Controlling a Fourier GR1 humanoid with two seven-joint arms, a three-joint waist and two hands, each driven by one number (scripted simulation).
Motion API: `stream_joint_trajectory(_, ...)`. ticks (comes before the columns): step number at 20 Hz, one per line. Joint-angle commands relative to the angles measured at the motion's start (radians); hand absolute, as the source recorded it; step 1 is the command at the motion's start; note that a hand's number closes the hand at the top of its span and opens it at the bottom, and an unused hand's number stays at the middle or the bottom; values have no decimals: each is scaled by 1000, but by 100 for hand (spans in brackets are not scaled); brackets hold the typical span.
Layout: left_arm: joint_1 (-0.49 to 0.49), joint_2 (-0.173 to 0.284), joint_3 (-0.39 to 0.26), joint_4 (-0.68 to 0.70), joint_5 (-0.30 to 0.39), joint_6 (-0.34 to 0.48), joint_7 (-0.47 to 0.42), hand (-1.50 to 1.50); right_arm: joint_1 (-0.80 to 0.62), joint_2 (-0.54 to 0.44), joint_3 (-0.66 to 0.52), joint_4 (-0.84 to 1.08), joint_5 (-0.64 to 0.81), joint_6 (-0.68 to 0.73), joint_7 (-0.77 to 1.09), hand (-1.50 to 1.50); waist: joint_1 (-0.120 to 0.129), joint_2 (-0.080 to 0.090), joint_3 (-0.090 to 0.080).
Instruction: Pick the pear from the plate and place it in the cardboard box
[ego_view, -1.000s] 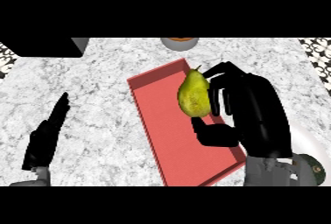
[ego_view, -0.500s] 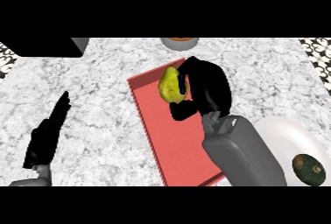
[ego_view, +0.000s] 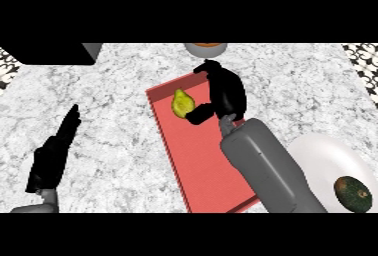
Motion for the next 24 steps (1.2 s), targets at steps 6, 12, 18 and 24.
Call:
stream_joint_trajectory(6,34,-28,-11,27,-30,31,-49,0,42,1,-119,-45,-106,-331,-148,-150,-13,-2,0)
stream_joint_trajectory(12,42,-26,-15,-54,-19,18,33,0,102,-3,-234,-188,-285,-390,-261,-150,-14,-6,1)
stream_joint_trajectory(18,7,22,37,-10,-2,-2,18,0,245,-159,-391,-348,-375,-350,-272,-150,-30,-6,1)
stream_joint_trajectory(24,29,7,38,-7,2,-1,0,0,484,-300,-555,-580,-586,-190,-325,-150,-35,-7,0)
